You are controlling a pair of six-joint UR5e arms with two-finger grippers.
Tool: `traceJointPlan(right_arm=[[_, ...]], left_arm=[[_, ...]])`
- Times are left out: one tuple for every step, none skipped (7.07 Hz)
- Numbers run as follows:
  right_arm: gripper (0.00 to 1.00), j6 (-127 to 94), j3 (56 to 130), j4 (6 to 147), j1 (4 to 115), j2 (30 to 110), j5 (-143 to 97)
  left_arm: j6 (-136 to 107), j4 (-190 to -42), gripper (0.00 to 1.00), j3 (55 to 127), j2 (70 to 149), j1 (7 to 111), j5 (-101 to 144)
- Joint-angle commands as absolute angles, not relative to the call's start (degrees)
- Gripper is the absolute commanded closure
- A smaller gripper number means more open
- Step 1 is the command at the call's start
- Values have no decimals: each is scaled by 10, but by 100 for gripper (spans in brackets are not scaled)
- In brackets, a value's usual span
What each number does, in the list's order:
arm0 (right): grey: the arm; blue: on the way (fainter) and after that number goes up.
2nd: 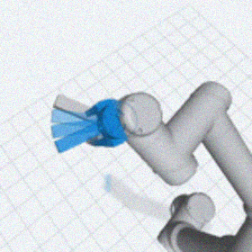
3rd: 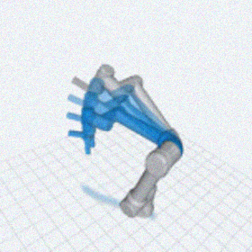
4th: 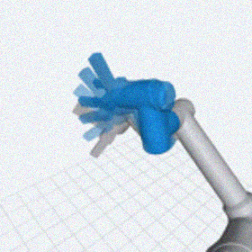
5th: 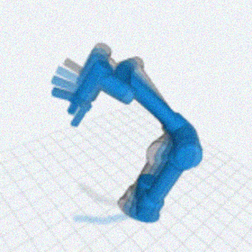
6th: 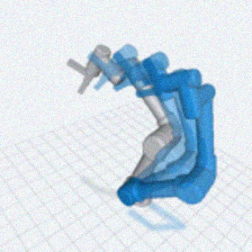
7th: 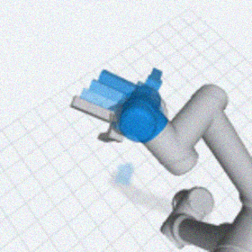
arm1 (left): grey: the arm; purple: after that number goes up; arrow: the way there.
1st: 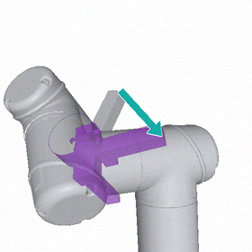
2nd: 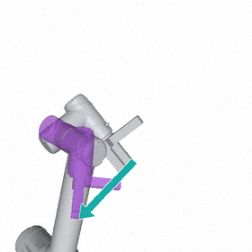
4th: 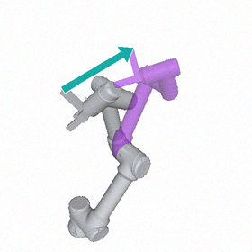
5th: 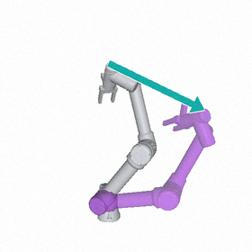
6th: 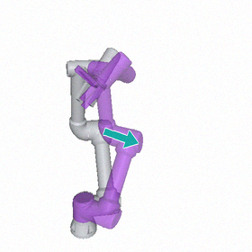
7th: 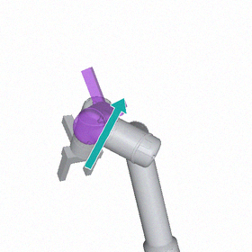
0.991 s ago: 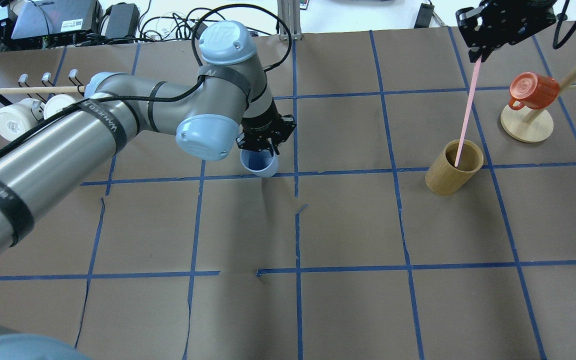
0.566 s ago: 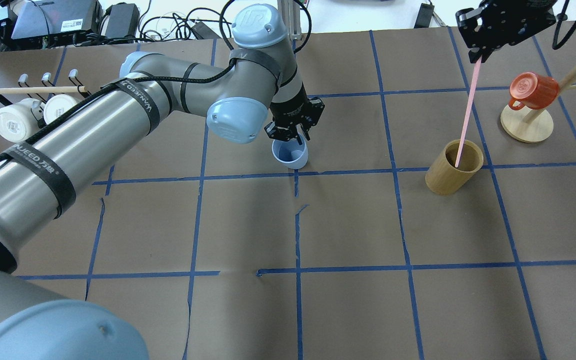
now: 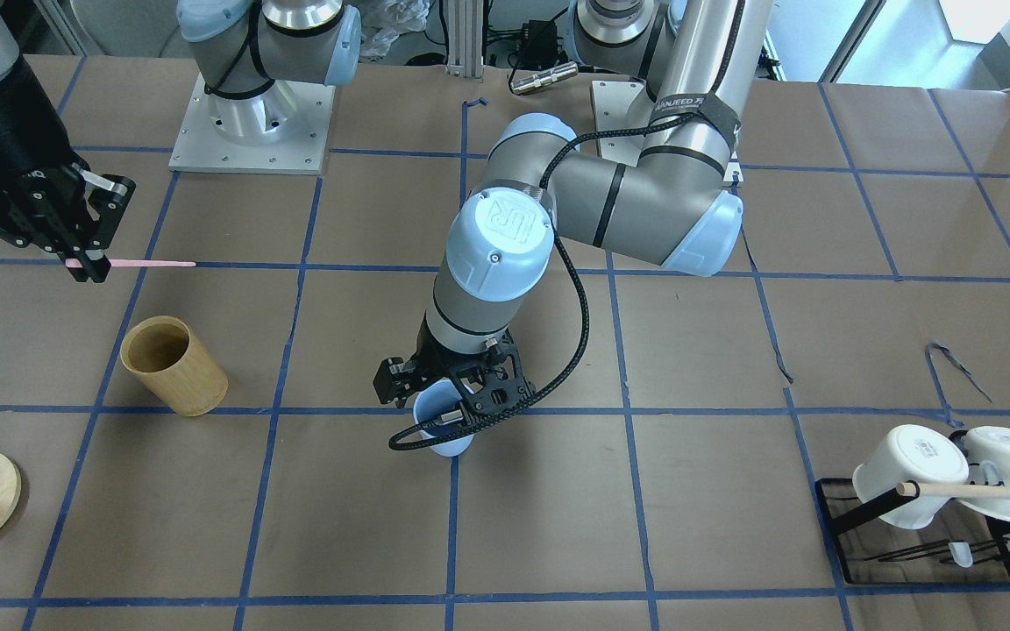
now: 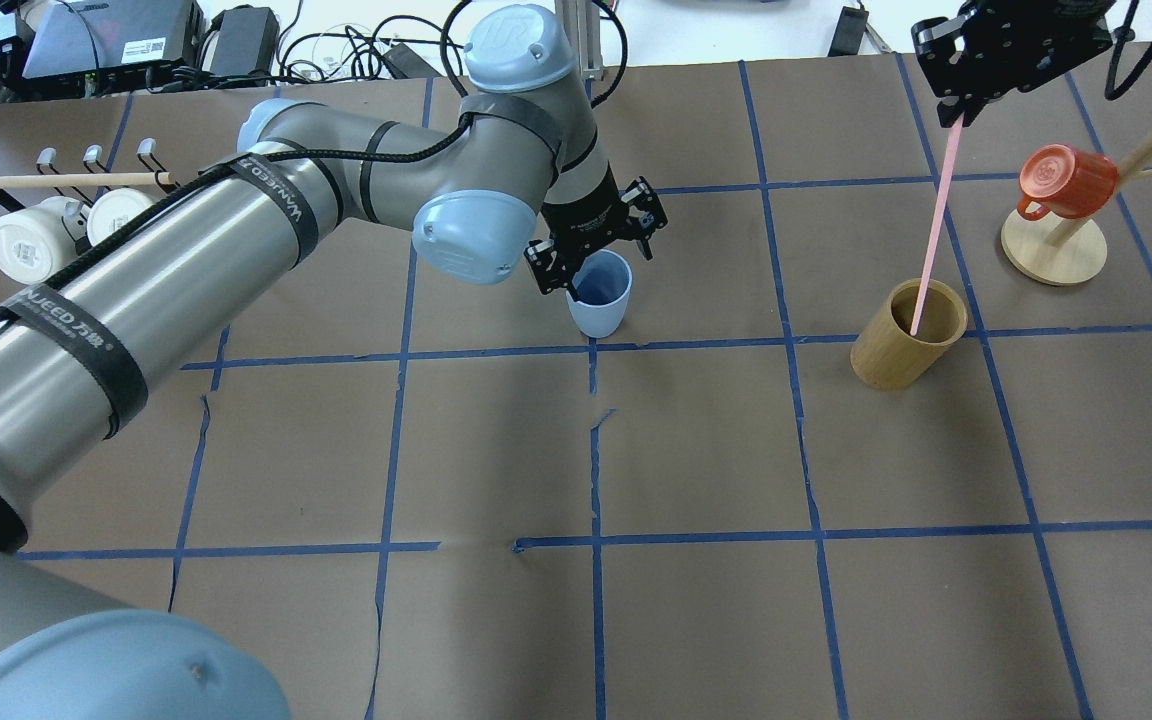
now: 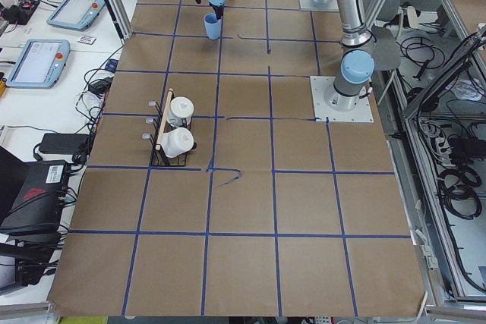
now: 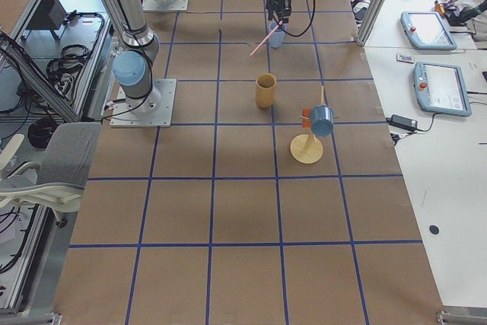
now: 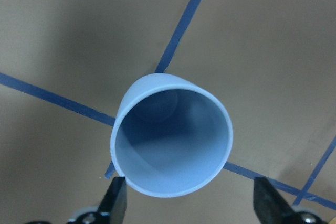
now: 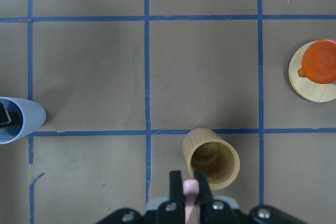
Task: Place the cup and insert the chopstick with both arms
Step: 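Open and withdraw the left gripper while the right gripper carries the chopstick over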
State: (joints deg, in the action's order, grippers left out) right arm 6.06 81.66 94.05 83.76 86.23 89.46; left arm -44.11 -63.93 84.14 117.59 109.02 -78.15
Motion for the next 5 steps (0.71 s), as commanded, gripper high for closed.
traceJointPlan(right_arm=[[100,49,817,948,840,865,886],[100,0,817,953,866,864,887],[100,-61,817,988,908,860,893],[100,-99,820,1030,934,860,889],[100,-106,843,1094,949,860,885]], left_arm=[[-383,-703,0,818,1128,1078,-771],[-301,-784,0,819,1082,1064,-777],[-253,-861,0,823,1036,1047,-808],[-224,-944,0,824,993,1027,-846],[-167,-980,0,824,967,993,-850]])
